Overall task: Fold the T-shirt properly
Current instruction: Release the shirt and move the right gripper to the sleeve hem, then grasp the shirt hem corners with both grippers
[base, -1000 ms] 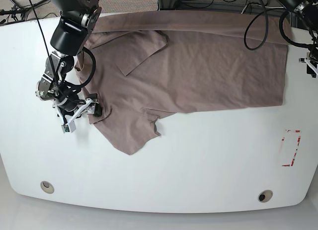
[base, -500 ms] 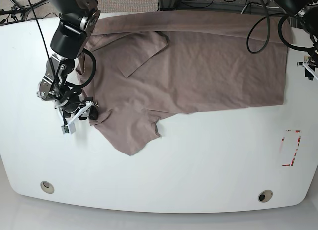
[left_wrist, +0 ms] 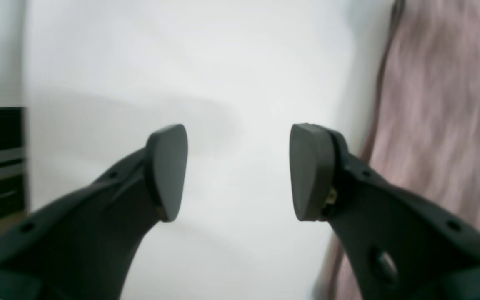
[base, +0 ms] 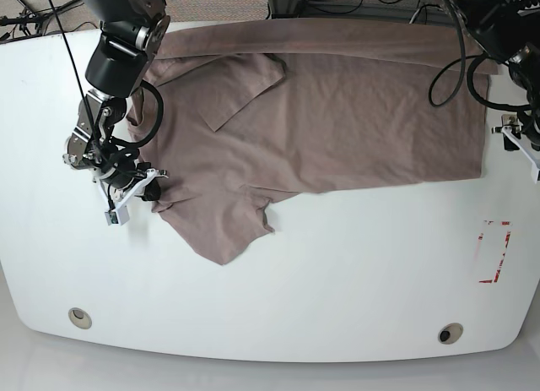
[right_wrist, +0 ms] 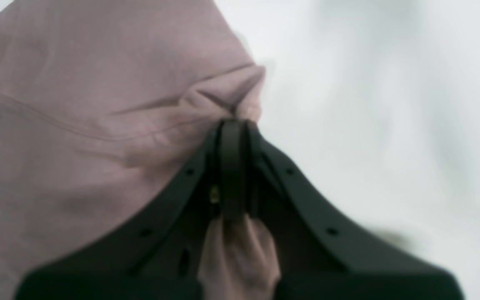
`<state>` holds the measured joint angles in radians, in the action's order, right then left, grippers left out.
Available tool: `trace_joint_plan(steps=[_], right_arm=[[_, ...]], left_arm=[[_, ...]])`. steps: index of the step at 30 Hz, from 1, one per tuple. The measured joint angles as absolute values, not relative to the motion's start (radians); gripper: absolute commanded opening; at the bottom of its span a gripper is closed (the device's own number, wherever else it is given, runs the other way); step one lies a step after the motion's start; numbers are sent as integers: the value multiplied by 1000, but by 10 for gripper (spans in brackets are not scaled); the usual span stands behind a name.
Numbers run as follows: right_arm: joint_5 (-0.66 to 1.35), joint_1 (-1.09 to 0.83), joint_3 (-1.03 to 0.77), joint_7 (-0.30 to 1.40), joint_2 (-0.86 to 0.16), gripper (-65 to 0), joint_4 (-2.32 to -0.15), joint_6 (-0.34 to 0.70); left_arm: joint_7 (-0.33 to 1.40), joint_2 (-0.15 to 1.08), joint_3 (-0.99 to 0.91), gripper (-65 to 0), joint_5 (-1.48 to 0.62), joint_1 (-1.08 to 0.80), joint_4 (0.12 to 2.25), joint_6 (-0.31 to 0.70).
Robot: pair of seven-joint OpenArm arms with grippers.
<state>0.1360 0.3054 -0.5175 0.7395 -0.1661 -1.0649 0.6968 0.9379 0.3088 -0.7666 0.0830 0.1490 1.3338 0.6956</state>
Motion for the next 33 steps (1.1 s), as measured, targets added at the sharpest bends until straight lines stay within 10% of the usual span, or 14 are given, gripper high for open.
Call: trace_joint_plan(steps=[33], right_arm=[[157,284,-516,731,-208,-650,-1068,701]], left_arm=[[901,204,-607,-290,67,267,1188,697]])
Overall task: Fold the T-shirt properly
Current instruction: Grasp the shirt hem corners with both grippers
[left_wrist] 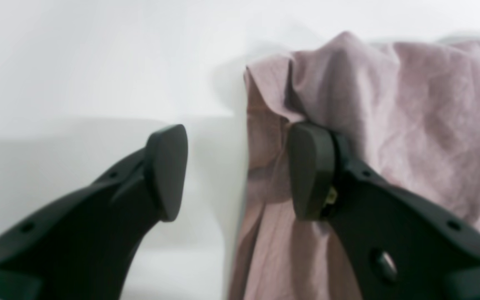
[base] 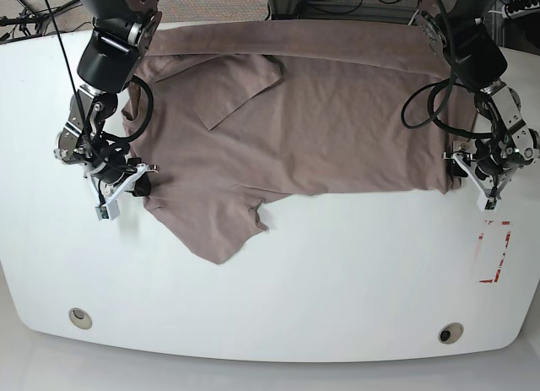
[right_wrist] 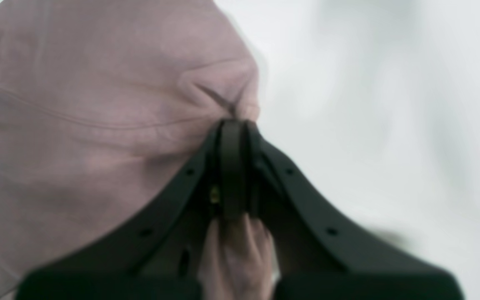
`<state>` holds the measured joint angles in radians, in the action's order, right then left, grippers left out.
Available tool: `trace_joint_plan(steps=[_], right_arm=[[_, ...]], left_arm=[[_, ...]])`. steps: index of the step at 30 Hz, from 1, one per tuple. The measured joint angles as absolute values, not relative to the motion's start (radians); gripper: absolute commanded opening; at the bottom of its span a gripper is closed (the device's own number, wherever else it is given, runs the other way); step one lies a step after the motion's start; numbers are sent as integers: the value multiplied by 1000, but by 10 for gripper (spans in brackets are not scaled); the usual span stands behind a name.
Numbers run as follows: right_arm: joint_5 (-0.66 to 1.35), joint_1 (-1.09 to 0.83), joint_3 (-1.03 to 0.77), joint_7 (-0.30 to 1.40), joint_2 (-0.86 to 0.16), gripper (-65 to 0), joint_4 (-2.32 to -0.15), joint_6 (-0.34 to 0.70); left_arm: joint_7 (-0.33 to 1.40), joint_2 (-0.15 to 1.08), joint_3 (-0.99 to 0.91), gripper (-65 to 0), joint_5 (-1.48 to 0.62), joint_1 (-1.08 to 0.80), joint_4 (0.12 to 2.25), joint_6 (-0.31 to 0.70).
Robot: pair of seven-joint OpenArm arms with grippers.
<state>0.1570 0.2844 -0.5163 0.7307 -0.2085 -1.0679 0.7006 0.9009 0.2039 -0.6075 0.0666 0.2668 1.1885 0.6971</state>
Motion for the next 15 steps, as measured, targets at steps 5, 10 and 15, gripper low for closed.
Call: trace_joint_plan(steps=[5,10,15], right_arm=[[157,284,-517,733,-208,-650,-1068,701],[157,284,-517,733,-208,-650,-1068,701],[156,284,-517,734,-208,-650,-1068,701]], left_arm=[[901,204,-616,-290,59,266,1188,697],[908,203,-662,-289,61,268,1188,698],[947,207,-714,-288,63,277,1188,697]])
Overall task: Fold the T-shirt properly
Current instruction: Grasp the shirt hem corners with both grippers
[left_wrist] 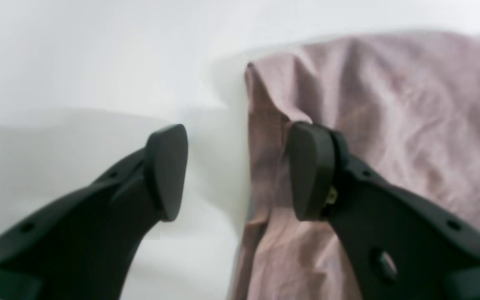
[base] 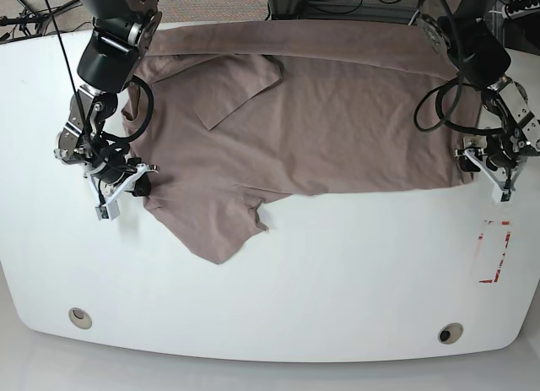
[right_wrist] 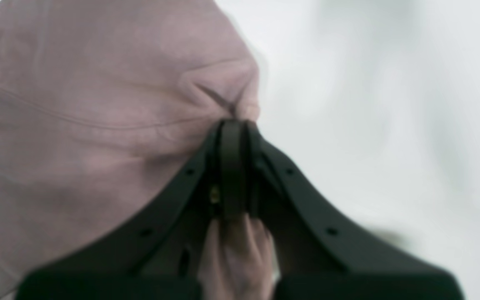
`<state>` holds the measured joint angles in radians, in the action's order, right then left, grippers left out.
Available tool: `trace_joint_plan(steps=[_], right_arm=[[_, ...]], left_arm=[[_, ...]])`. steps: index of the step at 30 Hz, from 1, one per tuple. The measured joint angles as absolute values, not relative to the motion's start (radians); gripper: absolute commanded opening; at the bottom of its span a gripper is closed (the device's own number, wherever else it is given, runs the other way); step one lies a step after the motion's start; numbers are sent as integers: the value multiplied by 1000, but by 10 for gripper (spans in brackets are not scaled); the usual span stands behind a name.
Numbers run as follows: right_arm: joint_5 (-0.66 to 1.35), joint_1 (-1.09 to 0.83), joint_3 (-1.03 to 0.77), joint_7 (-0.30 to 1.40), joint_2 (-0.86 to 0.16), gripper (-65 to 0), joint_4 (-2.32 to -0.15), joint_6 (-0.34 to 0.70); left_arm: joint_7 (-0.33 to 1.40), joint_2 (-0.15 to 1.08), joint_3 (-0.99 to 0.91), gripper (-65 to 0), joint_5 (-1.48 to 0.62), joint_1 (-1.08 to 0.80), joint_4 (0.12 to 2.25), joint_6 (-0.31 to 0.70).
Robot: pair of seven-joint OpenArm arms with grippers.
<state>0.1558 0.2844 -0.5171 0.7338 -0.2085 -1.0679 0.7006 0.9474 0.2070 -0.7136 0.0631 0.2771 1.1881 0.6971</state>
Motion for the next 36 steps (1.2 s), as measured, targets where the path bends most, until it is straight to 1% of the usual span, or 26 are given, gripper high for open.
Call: trace_joint_plan(steps=[7,13,19,36], right_arm=[[157,284,-517,733,-208,-650,-1068,700],[156,284,-517,733,-208,-650,-1068,700],[157,284,-517,733,-208,-650,-1068,701],[157,284,-517,733,-208,-650,-1069,700]], left_arm=[[995,207,-719,-288,-14,299,1186,698],[1003,207,-719,-288,-42,300,1184,697],[1053,206,-720,-288,-79,300,1184,697],[1053,285,-719,-288,-87,300,1197,697]])
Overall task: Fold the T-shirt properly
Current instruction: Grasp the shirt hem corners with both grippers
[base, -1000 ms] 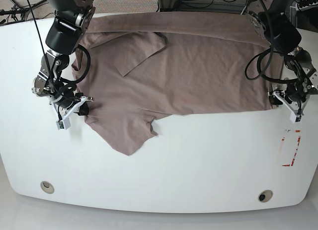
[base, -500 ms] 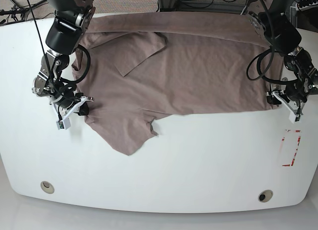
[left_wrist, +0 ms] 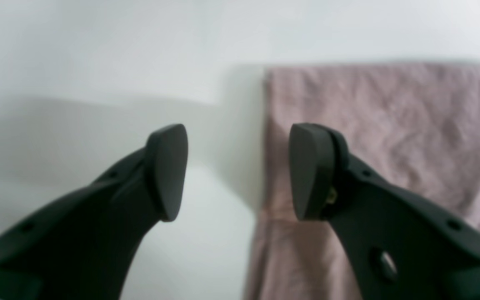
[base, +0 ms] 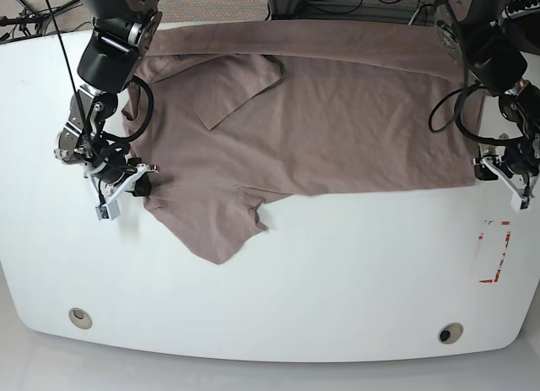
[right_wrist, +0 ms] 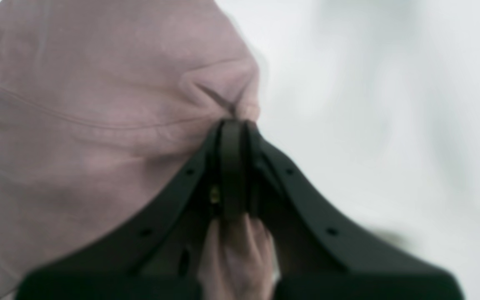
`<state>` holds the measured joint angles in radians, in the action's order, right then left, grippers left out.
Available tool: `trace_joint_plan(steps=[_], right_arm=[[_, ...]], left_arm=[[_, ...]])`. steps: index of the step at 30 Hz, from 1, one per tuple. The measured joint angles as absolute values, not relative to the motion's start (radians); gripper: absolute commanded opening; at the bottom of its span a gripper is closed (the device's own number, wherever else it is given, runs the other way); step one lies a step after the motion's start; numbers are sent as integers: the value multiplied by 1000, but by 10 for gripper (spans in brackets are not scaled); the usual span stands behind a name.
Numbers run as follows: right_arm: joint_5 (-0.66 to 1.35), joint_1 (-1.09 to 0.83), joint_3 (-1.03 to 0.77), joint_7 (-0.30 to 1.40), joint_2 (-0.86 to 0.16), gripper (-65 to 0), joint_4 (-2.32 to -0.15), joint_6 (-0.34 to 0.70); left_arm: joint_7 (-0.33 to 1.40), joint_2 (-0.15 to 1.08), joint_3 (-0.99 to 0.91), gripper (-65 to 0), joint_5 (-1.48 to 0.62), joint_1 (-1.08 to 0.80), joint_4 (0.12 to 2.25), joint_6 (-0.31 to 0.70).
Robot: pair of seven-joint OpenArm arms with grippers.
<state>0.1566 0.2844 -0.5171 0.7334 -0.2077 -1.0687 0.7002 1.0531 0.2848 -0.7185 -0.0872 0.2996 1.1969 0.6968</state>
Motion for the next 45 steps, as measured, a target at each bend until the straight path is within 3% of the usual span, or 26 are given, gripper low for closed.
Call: trace_joint_plan(steps=[24,28,30,33,42,45], right_arm=[[154,284,-517,733,-205,-650,-1069,700],[155,284,-517,733,-205,-650,-1069,700],[156,285,-517,733,-205,-650,-1069,700],[155,284,-517,733,-205,-650,-1069,700],[154,285,-517,733,-205,-650,-1069,700],[154,285,-517,733,-205,-650,-1069,700]], left_arm=[[1002,247,-669,-294,-91,297,1126,697],[1002,250,-669,-385,-88,295,1126,697],[1002,247,-669,-488,-86,297,1126,697],[1002,245,-669,-578,-83,299,1125,697],[963,251,-626,-606,-77,296,1125,696],[945,250,-587,-643,-81,295,1126,696]])
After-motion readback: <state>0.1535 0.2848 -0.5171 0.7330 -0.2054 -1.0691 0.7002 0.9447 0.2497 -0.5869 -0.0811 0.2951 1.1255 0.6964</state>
